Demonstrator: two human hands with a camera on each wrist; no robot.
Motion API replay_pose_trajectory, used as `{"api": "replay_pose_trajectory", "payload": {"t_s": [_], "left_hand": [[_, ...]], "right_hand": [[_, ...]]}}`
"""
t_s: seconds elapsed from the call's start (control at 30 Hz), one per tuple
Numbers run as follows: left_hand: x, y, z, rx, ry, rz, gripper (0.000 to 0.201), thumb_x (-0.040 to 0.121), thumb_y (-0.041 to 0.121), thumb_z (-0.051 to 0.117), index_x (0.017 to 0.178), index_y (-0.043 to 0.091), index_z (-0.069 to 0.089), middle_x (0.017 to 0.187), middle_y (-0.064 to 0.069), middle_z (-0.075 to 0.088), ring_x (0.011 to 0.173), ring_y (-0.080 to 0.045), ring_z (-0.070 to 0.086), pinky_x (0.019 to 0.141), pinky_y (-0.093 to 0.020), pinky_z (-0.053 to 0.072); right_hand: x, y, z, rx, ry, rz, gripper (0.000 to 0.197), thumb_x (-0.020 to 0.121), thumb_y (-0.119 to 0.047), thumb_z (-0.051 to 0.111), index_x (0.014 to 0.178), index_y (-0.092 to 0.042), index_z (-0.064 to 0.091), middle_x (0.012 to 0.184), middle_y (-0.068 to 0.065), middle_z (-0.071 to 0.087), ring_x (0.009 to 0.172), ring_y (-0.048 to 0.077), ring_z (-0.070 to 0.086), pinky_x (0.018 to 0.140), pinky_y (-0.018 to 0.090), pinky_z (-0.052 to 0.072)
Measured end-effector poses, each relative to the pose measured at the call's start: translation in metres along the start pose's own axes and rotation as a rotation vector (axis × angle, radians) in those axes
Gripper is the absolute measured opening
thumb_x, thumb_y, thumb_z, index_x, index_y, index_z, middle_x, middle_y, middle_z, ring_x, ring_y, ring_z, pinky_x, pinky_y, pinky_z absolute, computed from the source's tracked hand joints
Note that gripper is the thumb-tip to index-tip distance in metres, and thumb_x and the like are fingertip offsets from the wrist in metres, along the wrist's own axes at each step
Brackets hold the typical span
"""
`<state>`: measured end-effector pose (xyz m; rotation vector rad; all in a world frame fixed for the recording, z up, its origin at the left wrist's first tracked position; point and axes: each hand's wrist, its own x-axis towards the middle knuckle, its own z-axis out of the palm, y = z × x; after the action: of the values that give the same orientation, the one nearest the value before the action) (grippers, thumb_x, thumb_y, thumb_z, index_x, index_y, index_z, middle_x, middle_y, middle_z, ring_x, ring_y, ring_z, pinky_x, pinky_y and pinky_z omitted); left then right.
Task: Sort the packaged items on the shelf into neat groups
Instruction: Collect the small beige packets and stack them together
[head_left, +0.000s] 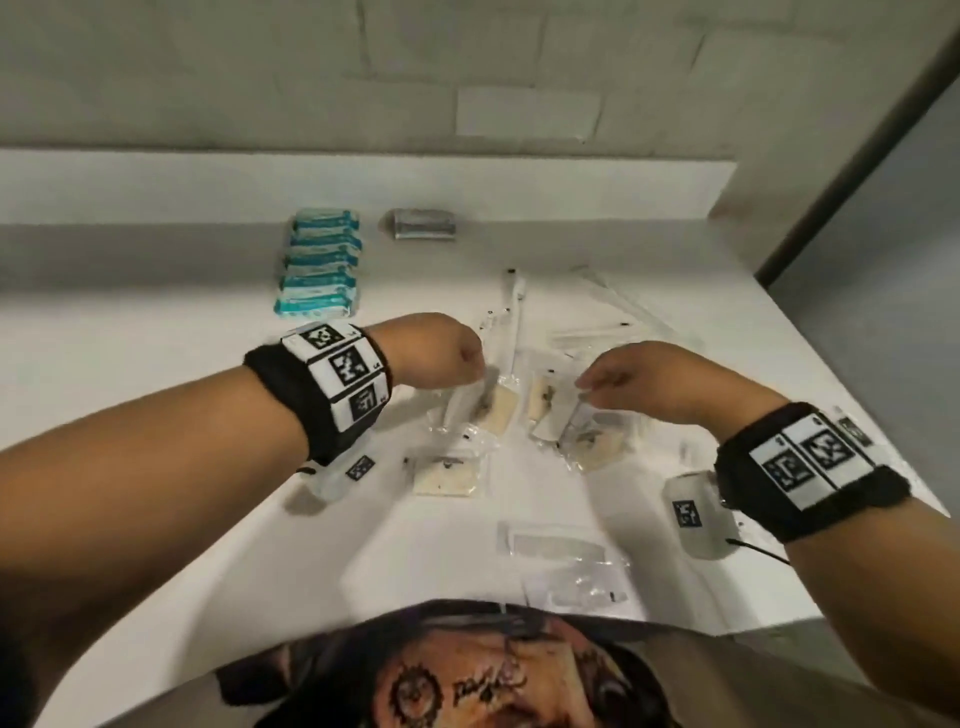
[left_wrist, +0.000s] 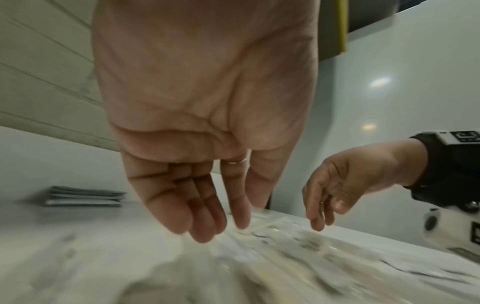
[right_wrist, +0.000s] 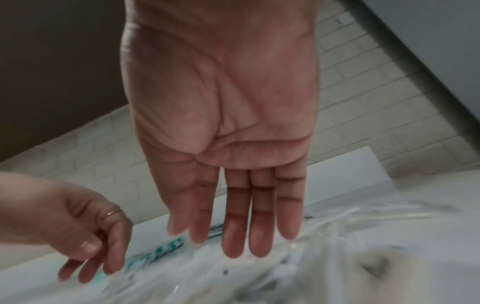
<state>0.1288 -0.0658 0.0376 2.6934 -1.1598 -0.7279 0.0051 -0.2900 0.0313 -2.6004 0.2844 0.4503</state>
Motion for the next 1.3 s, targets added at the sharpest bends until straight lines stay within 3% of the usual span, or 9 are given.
{"api": "replay_pose_trajectory", "payload": {"t_s": [0.17,0.27,0.37,0.47,0.7,0.9,1.13,1.23,1.3], "left_hand": [[-0.031,0.025,0.039,0.225,-0.168,-0.013,0.035,0.074,0.042,0.070,0.099,0.022,0.054,0.092,0.009,0.057,0.074,-0.011,0.054,0.060,-0.025,0.044],[-0.036,0.030,0.058,0.311,-0.108,-0.038,0.056,0.070,0.041,0.075,0.113,0.018,0.049,0.108,0.002,0.055,0.090,-0.020,0.057,0.068,-0.028,0.044],[-0.033,0.031,0.065,0.223,-0.057,-0.082,0.055,0.072,0.041,0.072,0.115,0.017,0.049,0.105,0.001,0.054,0.092,-0.021,0.056,0.069,-0.030,0.042],[-0.031,0.031,0.068,0.171,-0.046,-0.124,0.045,0.075,0.041,0.069,0.109,0.016,0.052,0.094,0.002,0.052,0.084,-0.019,0.051,0.067,-0.027,0.039],[-0.020,0.041,0.075,0.043,0.069,-0.207,0.038,0.088,0.048,0.055,0.109,0.016,0.054,0.117,-0.007,0.052,0.096,-0.023,0.053,0.076,-0.030,0.040],[0.010,0.062,0.071,0.032,0.141,-0.405,0.062,0.081,0.053,0.061,0.129,0.015,0.050,0.128,-0.015,0.044,0.115,-0.033,0.052,0.095,-0.039,0.046],[0.021,0.067,0.075,-0.256,0.227,-0.574,0.084,0.070,0.034,0.081,0.127,0.002,0.028,0.120,-0.015,0.057,0.108,-0.032,0.059,0.079,-0.037,0.049],[0.019,0.068,0.079,-0.338,0.261,-0.609,0.085,0.072,0.028,0.080,0.131,0.002,0.025,0.122,-0.014,0.057,0.110,-0.032,0.059,0.079,-0.035,0.046],[0.017,0.072,0.076,-0.349,0.302,-0.612,0.080,0.076,0.029,0.077,0.135,0.003,0.030,0.127,-0.015,0.055,0.115,-0.033,0.056,0.086,-0.036,0.045]], "right_hand": [[-0.037,-0.001,0.033,-0.280,-0.121,0.051,0.037,0.076,-0.025,0.073,0.112,-0.024,0.065,0.105,-0.009,0.059,0.095,0.014,0.057,0.083,0.032,0.050],[-0.035,0.000,0.046,-0.354,-0.048,0.032,0.054,0.076,-0.031,0.074,0.126,-0.027,0.056,0.118,-0.004,0.054,0.105,0.020,0.055,0.085,0.034,0.048],[-0.027,0.000,0.052,-0.421,-0.017,0.068,0.059,0.076,-0.037,0.076,0.128,-0.024,0.051,0.122,0.001,0.049,0.111,0.025,0.053,0.085,0.035,0.045],[-0.020,0.003,0.050,-0.451,-0.008,0.145,0.061,0.072,-0.047,0.077,0.120,-0.019,0.053,0.119,0.003,0.049,0.109,0.027,0.051,0.091,0.039,0.045],[-0.019,0.027,0.045,-0.368,0.008,0.076,0.038,0.070,-0.046,0.076,0.089,-0.027,0.050,0.094,-0.006,0.055,0.090,0.019,0.046,0.084,0.035,0.030],[-0.022,0.047,0.037,-0.451,0.062,0.006,0.040,0.066,-0.047,0.078,0.070,-0.030,0.041,0.093,-0.006,0.046,0.092,0.018,0.040,0.080,0.037,0.031],[-0.031,0.078,0.021,-0.063,0.186,0.006,0.045,0.073,-0.027,0.073,0.109,-0.035,0.049,0.101,-0.001,0.053,0.101,0.026,0.044,0.084,0.034,0.037],[-0.037,0.097,-0.012,0.018,0.265,0.092,0.020,0.083,-0.025,0.065,0.102,-0.019,0.058,0.102,0.004,0.062,0.096,0.025,0.056,0.078,0.032,0.041],[-0.040,0.109,-0.030,-0.036,0.230,0.189,0.025,0.088,-0.021,0.059,0.108,-0.006,0.059,0.109,0.011,0.063,0.095,0.027,0.058,0.074,0.032,0.042]]}}
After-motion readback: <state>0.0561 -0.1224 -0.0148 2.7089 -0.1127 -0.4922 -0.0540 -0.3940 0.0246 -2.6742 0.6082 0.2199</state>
